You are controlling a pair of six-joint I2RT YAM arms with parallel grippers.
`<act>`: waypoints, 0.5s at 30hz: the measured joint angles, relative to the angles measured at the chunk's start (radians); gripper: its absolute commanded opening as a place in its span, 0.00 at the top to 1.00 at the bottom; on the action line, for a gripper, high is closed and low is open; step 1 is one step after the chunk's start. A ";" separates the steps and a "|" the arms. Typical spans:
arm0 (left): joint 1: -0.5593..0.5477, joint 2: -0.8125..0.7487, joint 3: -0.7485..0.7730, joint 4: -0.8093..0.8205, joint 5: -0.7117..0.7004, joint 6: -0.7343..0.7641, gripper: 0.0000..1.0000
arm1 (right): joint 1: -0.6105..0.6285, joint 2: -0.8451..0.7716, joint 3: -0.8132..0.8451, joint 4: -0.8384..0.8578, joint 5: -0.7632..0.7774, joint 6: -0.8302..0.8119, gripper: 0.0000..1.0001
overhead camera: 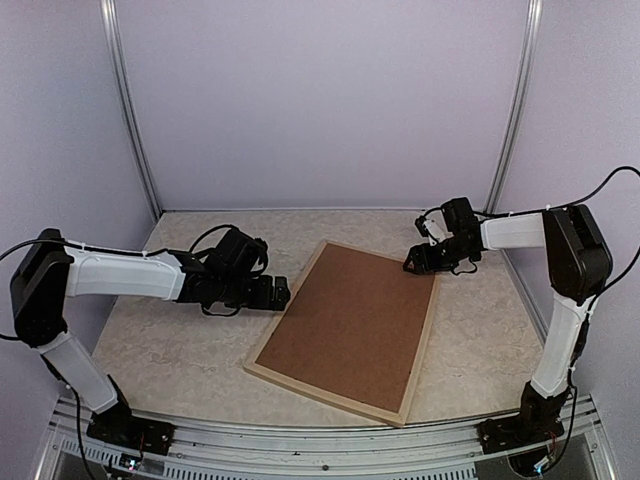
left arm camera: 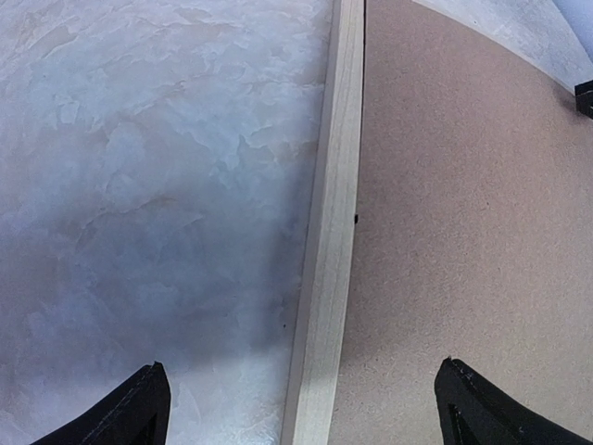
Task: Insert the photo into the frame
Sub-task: Frame the body at the center of the board.
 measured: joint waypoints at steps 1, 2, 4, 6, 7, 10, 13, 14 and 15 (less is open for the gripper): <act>0.000 0.000 0.000 0.000 0.000 0.000 0.01 | -0.001 0.000 0.000 0.000 -0.005 -0.003 0.25; 0.000 0.000 -0.002 0.000 0.000 0.000 0.01 | -0.001 0.000 0.000 0.000 -0.011 -0.008 0.25; 0.000 0.000 -0.002 -0.001 0.000 0.000 0.01 | -0.001 0.000 0.000 0.000 -0.020 -0.015 0.26; 0.000 0.000 -0.002 -0.001 0.000 0.000 0.01 | -0.001 0.000 0.000 -0.001 -0.031 -0.021 0.27; 0.000 0.000 -0.002 -0.001 0.000 0.000 0.01 | -0.002 0.000 0.000 -0.001 -0.035 -0.023 0.27; 0.000 0.000 -0.003 -0.001 -0.002 0.000 0.01 | -0.002 0.000 0.000 -0.006 -0.046 -0.032 0.27; 0.000 0.000 -0.004 -0.002 -0.005 0.000 0.01 | -0.001 -0.005 0.000 -0.031 -0.063 -0.043 0.27; 0.000 0.000 -0.004 -0.002 -0.005 0.000 0.01 | 0.000 -0.009 0.000 -0.040 -0.068 -0.044 0.27; 0.000 0.000 -0.005 -0.002 -0.006 -0.001 0.01 | 0.002 -0.015 0.000 -0.052 -0.072 -0.046 0.27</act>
